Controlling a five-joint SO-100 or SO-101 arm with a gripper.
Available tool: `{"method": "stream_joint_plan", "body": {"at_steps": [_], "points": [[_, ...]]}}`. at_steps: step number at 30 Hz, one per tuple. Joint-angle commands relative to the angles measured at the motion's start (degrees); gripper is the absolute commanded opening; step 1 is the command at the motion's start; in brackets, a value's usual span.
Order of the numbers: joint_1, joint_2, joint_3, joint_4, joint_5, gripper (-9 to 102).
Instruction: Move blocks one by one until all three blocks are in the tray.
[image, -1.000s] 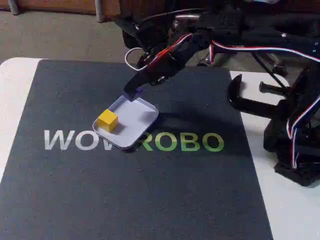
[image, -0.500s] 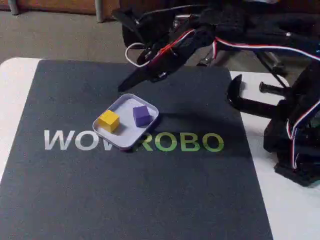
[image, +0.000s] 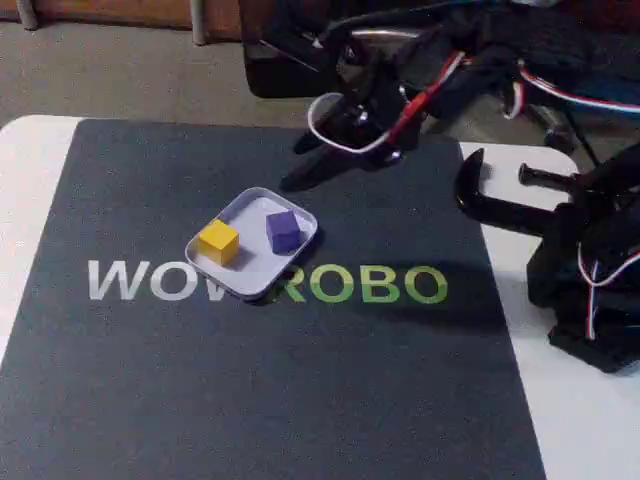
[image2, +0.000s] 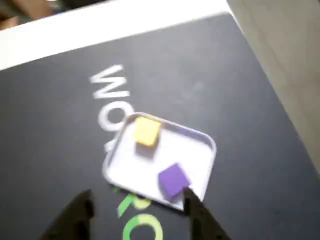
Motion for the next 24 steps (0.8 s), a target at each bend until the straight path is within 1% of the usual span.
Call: {"method": "stream_joint_plan", "body": {"at_steps": [1, 5, 10, 14, 16, 18, 24], "points": [[-1.93, 6.33, 2.2, 0.18, -1.14, 7], [-4.75, 14.06, 8.35, 0.18, -1.41, 2], [-6.33, 29.09, 22.15, -0.18, -3.16, -2], [-5.27, 46.67, 36.65, 0.26, -8.44, -7], [-4.92, 57.57, 44.91, 0.53, -10.11, -8], [-4.75, 70.93, 52.82, 3.87, -11.95, -8], [-6.42, 71.63, 57.3, 6.94, -11.34, -8]]}}
